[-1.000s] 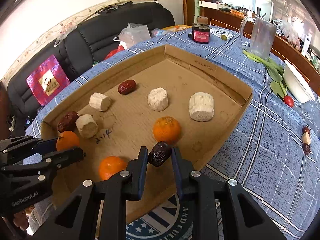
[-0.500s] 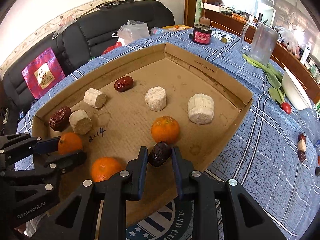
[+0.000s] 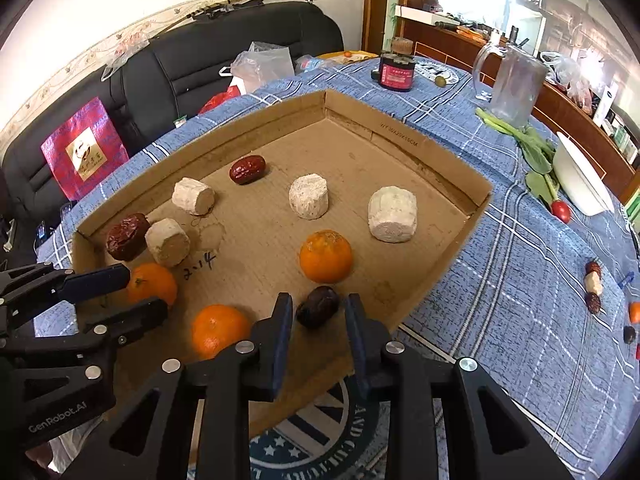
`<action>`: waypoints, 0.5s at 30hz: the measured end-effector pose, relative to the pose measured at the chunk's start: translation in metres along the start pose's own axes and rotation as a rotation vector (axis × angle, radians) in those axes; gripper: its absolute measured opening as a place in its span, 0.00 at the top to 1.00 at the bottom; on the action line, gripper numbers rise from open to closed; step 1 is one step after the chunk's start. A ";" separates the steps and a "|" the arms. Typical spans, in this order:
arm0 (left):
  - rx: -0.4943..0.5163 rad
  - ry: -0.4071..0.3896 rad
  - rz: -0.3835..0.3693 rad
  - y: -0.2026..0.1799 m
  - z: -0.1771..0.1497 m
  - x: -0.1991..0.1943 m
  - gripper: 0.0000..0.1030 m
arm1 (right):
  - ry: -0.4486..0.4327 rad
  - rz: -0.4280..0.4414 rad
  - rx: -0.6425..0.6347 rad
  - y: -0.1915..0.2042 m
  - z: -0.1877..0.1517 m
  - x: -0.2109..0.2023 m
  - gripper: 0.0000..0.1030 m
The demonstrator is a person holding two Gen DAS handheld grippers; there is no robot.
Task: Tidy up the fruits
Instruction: 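Lower the orange into the tray and open the left gripper, then open the right gripper to drop the red date into the tray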
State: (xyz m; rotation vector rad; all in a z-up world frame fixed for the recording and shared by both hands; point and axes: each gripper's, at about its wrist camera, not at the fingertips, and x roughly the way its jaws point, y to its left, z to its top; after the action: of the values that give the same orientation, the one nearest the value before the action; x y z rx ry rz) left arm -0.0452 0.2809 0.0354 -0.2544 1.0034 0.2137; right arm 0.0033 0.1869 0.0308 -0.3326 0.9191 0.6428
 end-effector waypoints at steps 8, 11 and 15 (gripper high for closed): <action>0.023 -0.048 0.032 -0.014 0.003 -0.015 0.44 | -0.053 -0.013 0.035 -0.011 -0.013 -0.033 0.60; 0.042 -0.066 0.038 -0.026 0.006 -0.020 0.42 | -0.061 -0.023 0.066 -0.022 -0.021 -0.043 0.59; 0.075 -0.083 0.034 -0.046 0.011 -0.022 0.36 | -0.065 -0.049 0.115 -0.042 -0.033 -0.054 0.59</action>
State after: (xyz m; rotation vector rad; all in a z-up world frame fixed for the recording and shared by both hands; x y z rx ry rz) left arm -0.0344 0.2390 0.0644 -0.1595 0.9323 0.2156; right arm -0.0140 0.1174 0.0564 -0.2295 0.8790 0.5501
